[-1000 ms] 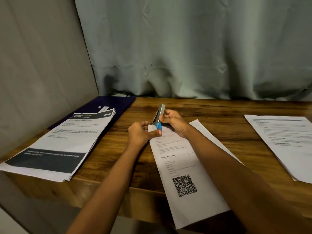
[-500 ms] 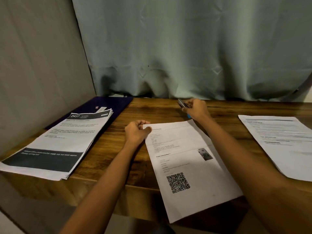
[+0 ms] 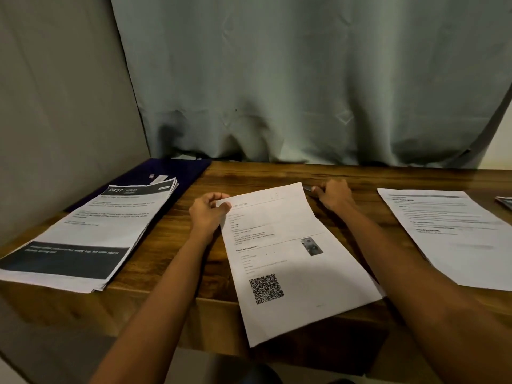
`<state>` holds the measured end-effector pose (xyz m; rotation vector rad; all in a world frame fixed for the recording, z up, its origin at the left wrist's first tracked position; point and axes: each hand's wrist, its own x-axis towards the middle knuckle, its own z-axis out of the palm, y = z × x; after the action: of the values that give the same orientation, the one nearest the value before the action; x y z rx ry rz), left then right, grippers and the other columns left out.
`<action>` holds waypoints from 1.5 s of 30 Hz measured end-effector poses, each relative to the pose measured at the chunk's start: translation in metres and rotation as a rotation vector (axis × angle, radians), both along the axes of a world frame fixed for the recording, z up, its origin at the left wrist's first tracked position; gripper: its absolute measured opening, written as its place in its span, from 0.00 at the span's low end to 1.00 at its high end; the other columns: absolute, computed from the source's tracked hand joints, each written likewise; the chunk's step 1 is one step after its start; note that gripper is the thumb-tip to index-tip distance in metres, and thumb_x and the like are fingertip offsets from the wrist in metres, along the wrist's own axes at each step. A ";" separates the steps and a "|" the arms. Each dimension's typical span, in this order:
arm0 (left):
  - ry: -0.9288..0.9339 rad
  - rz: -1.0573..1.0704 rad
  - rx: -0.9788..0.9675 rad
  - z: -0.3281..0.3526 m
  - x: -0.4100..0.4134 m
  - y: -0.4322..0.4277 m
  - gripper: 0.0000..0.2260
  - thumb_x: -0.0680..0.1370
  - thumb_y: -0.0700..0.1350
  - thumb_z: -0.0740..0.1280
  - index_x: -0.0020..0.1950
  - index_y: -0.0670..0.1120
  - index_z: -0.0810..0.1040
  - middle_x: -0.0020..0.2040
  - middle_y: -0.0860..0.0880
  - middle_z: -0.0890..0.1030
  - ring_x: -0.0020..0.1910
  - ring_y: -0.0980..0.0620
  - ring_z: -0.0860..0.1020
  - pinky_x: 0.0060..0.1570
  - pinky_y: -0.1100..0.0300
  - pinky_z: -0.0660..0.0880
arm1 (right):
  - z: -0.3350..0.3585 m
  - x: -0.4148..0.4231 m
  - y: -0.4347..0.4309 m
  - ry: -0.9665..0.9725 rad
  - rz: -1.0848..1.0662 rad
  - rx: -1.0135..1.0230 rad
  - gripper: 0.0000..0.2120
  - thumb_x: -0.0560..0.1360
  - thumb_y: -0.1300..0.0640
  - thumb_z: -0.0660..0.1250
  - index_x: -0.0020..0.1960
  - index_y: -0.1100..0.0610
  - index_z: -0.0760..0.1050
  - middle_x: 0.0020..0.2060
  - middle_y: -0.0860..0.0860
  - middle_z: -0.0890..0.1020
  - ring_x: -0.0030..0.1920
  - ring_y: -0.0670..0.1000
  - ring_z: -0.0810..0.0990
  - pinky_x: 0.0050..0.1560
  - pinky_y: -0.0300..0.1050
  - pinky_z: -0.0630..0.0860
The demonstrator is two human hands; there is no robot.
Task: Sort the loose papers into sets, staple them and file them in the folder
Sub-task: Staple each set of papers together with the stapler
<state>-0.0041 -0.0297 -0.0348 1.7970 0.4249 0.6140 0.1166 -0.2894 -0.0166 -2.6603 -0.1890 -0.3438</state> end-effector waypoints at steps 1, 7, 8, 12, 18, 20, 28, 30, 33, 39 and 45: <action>-0.008 0.006 -0.016 0.000 0.000 0.000 0.07 0.74 0.37 0.71 0.47 0.49 0.79 0.51 0.49 0.81 0.52 0.50 0.79 0.52 0.53 0.79 | 0.002 -0.004 0.001 -0.032 0.009 0.021 0.18 0.80 0.47 0.58 0.47 0.60 0.77 0.53 0.60 0.80 0.60 0.60 0.74 0.61 0.54 0.70; -0.067 0.023 -0.168 0.006 0.001 0.003 0.06 0.75 0.37 0.70 0.48 0.48 0.79 0.52 0.48 0.81 0.50 0.49 0.80 0.46 0.53 0.81 | 0.018 -0.053 0.012 0.229 0.233 0.517 0.19 0.82 0.47 0.55 0.64 0.58 0.72 0.56 0.47 0.75 0.58 0.49 0.73 0.58 0.44 0.67; -0.079 0.036 -0.191 0.007 0.001 0.005 0.06 0.75 0.37 0.70 0.48 0.47 0.79 0.52 0.47 0.81 0.50 0.49 0.80 0.43 0.56 0.80 | 0.018 -0.057 0.012 0.333 0.256 0.550 0.16 0.82 0.47 0.56 0.58 0.58 0.74 0.55 0.46 0.77 0.56 0.49 0.75 0.57 0.45 0.69; -0.120 0.113 -0.289 0.011 -0.003 0.010 0.06 0.75 0.37 0.70 0.51 0.44 0.79 0.51 0.48 0.81 0.47 0.51 0.80 0.36 0.64 0.76 | 0.016 -0.065 0.007 0.607 0.317 0.580 0.11 0.80 0.55 0.62 0.54 0.61 0.77 0.52 0.55 0.83 0.51 0.54 0.82 0.58 0.51 0.76; -0.127 0.166 -0.218 0.021 -0.006 0.016 0.09 0.76 0.37 0.69 0.55 0.46 0.80 0.55 0.48 0.80 0.52 0.50 0.78 0.52 0.57 0.78 | 0.017 -0.086 0.010 0.745 0.271 0.686 0.11 0.78 0.64 0.63 0.61 0.63 0.75 0.56 0.57 0.82 0.53 0.56 0.81 0.46 0.50 0.81; -0.128 0.164 -0.175 0.028 -0.011 0.017 0.12 0.78 0.38 0.66 0.60 0.47 0.77 0.55 0.49 0.79 0.54 0.52 0.77 0.58 0.58 0.75 | 0.019 -0.092 0.017 0.709 0.226 0.772 0.13 0.78 0.65 0.63 0.62 0.63 0.74 0.57 0.57 0.81 0.52 0.56 0.81 0.45 0.50 0.80; -0.031 0.018 0.404 0.067 -0.074 0.036 0.15 0.81 0.47 0.61 0.67 0.45 0.72 0.65 0.46 0.75 0.56 0.49 0.73 0.56 0.57 0.70 | 0.035 -0.117 0.079 0.500 0.192 1.042 0.09 0.78 0.68 0.62 0.57 0.67 0.74 0.56 0.59 0.80 0.53 0.59 0.80 0.45 0.49 0.77; -0.011 0.000 0.622 0.071 -0.092 0.050 0.17 0.81 0.49 0.60 0.67 0.43 0.73 0.64 0.44 0.75 0.61 0.44 0.73 0.58 0.53 0.70 | 0.036 -0.124 0.107 0.467 0.211 1.068 0.06 0.78 0.70 0.61 0.52 0.67 0.75 0.54 0.60 0.80 0.47 0.58 0.82 0.40 0.47 0.77; 0.086 0.062 0.883 0.068 -0.119 0.072 0.19 0.81 0.51 0.59 0.69 0.44 0.71 0.68 0.42 0.72 0.72 0.39 0.62 0.69 0.44 0.60 | 0.036 -0.130 0.153 0.438 0.221 1.061 0.06 0.76 0.72 0.60 0.49 0.68 0.75 0.52 0.62 0.80 0.43 0.58 0.81 0.36 0.44 0.76; 0.183 0.059 0.952 0.052 -0.168 0.111 0.26 0.79 0.62 0.53 0.71 0.47 0.69 0.74 0.45 0.66 0.76 0.45 0.55 0.73 0.46 0.54 | 0.034 -0.142 0.237 0.414 0.204 0.997 0.12 0.74 0.71 0.59 0.57 0.67 0.72 0.57 0.61 0.79 0.53 0.60 0.80 0.49 0.51 0.80; 0.319 -0.051 0.980 0.030 -0.182 0.143 0.37 0.71 0.71 0.49 0.73 0.51 0.65 0.75 0.49 0.64 0.76 0.46 0.55 0.74 0.45 0.54 | 0.033 -0.151 0.291 0.428 0.204 0.943 0.16 0.76 0.71 0.57 0.63 0.67 0.70 0.62 0.59 0.76 0.60 0.58 0.77 0.55 0.46 0.75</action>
<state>-0.1857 0.1128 -0.0052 2.8547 0.2998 0.5319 -0.0347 0.0017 0.0169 -1.7030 -0.1161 0.1819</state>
